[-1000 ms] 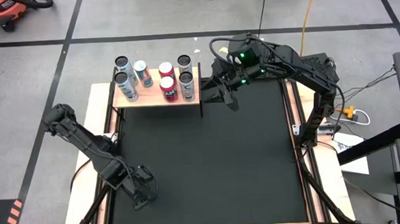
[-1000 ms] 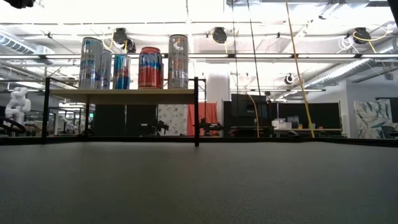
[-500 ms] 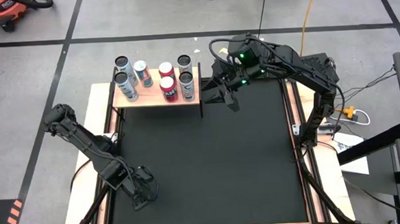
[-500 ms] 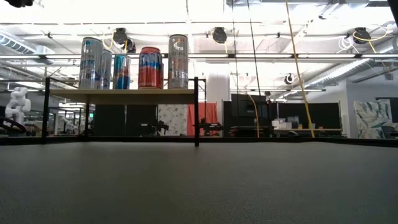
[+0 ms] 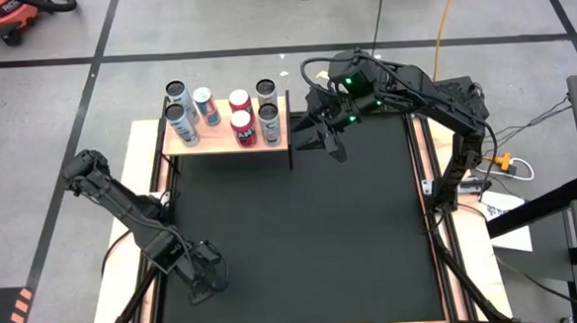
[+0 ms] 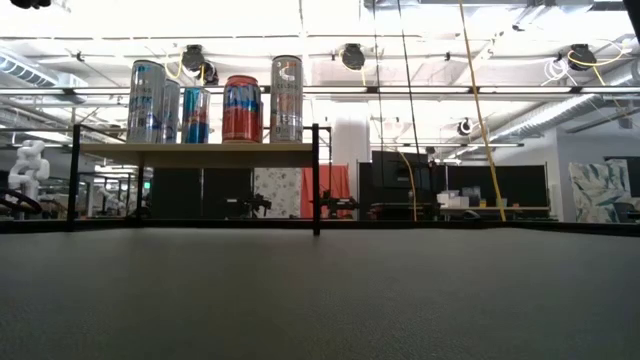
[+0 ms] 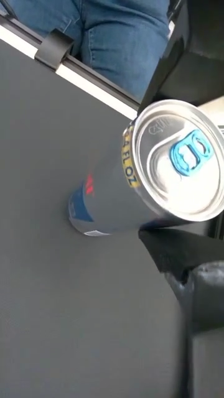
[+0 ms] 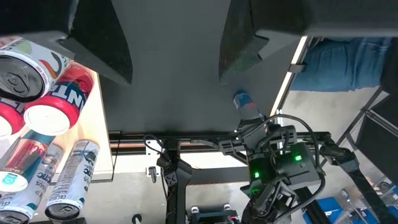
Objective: Place canned beverage on shelf
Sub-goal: Put the blue soda can aligned with the other blue soda can on the shelf
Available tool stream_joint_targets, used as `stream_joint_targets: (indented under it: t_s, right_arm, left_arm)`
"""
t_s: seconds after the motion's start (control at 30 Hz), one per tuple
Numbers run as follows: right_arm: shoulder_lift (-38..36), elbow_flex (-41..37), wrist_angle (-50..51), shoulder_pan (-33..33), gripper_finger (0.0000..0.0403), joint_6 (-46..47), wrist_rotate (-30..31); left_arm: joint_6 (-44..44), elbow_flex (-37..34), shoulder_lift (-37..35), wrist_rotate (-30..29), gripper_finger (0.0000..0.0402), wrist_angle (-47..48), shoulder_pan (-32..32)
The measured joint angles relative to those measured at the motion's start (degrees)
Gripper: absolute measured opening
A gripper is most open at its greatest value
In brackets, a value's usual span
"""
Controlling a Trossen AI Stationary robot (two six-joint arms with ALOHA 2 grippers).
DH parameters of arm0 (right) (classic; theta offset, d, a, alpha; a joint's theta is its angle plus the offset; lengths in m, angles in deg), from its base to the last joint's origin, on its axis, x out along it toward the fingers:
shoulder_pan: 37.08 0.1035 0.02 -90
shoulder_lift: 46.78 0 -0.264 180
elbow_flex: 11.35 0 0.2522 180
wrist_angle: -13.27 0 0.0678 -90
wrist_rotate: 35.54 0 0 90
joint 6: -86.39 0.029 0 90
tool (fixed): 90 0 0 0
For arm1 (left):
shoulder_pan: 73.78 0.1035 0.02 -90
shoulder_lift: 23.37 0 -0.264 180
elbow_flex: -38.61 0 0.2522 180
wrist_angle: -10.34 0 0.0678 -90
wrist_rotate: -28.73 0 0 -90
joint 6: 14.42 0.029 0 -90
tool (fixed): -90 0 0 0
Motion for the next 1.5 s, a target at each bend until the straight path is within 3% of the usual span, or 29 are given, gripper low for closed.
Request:
stream_joint_targets:
  t_s: [0.13, 0.43, 0.77, 1.0, 1.27, 1.5]
  right_arm:
    - [0.0, 0.0, 0.0, 0.0, 0.0219, 0.0, 0.0]
    - [0.0, 0.0, 0.6, 0.0, 0.0219, -0.04, 0.0]
    - [0.0, 0.0, 0.68, 0.0, 0.0219, -0.33, 0.0]
    - [0.0, 0.0, 2.91, 0.0, 0.0219, -0.59, 0.02]
    - [0.0, 0.0, 3.35, 0.0, 0.0219, -0.94, 0.02]
    - [0.0, 0.0, 3.95, 0.0, 0.0219, -1.29, 0.02]
  left_arm:
    - [-0.2, 0.11, -0.04, -0.6, 0.0247, 0.17, 0.0]
    - [4.95, 0.09, -0.04, -0.57, 0.026, 0.15, 0.76]
    - [16.87, 2.38, 0.11, 3.33, 0.0232, 1.84, 10.02]
    - [25.79, 7.05, 0.04, 3.38, 0.023, 11.78, 15.62]
    - [38.27, 14.86, 0.01, -1.72, 0.0229, 22.46, 23.07]
    - [49.24, 23.95, 0.0, -9.8, 0.0228, 27.68, 29.95]
